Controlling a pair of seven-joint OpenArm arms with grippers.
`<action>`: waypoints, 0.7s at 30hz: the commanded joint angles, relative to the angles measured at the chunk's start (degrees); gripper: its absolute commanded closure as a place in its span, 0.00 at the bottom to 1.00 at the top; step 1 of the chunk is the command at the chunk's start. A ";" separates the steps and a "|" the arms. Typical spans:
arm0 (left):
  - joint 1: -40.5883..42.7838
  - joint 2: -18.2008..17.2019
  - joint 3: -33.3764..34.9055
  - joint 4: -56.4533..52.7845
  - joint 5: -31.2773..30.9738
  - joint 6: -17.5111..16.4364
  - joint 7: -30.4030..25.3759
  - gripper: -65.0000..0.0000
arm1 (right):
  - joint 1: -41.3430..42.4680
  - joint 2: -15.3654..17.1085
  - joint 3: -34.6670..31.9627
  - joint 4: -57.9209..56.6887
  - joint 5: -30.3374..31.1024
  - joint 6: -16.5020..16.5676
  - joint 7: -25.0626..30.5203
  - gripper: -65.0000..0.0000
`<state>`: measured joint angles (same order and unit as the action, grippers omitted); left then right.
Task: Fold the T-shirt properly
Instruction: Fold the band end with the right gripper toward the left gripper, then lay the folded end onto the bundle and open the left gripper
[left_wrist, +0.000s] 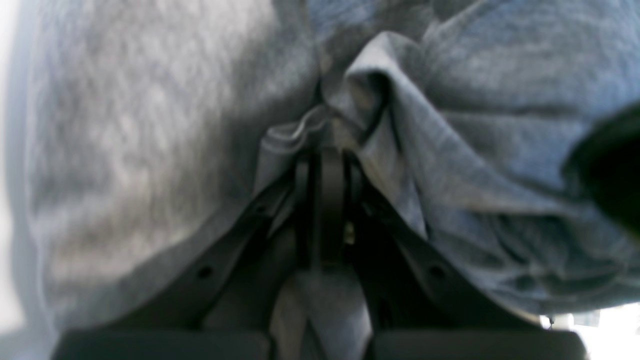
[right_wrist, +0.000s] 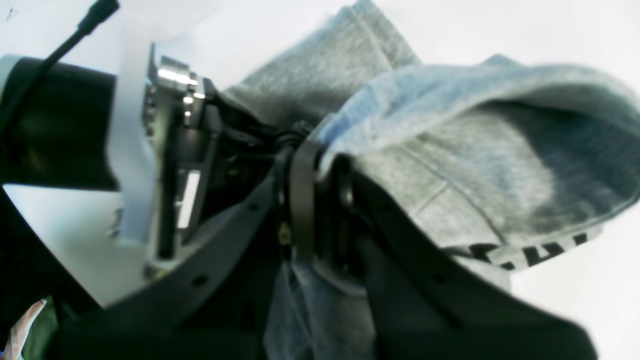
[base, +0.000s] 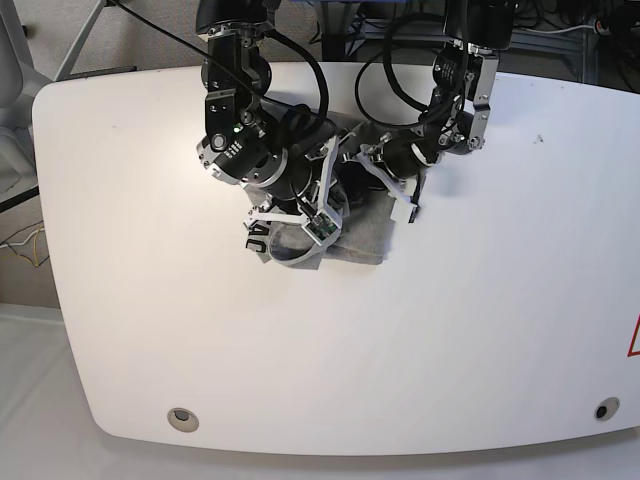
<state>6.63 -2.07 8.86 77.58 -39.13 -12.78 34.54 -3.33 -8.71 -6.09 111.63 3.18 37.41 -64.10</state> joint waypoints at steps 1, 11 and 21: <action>2.73 -1.76 -0.20 2.20 1.38 4.03 5.50 0.97 | 0.92 -0.29 -0.11 0.85 1.00 -0.09 1.63 1.00; 4.05 -2.64 -3.02 9.06 1.38 4.12 5.67 0.96 | 0.92 -0.29 -0.20 0.85 1.00 -0.09 1.63 0.81; 4.31 -2.64 -5.74 9.94 1.29 3.94 5.59 0.96 | 0.56 -0.29 -0.29 0.85 1.00 -0.09 1.63 0.74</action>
<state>11.25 -4.38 3.25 87.00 -39.44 -9.85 39.59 -3.33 -8.71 -6.28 111.63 3.38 37.43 -63.51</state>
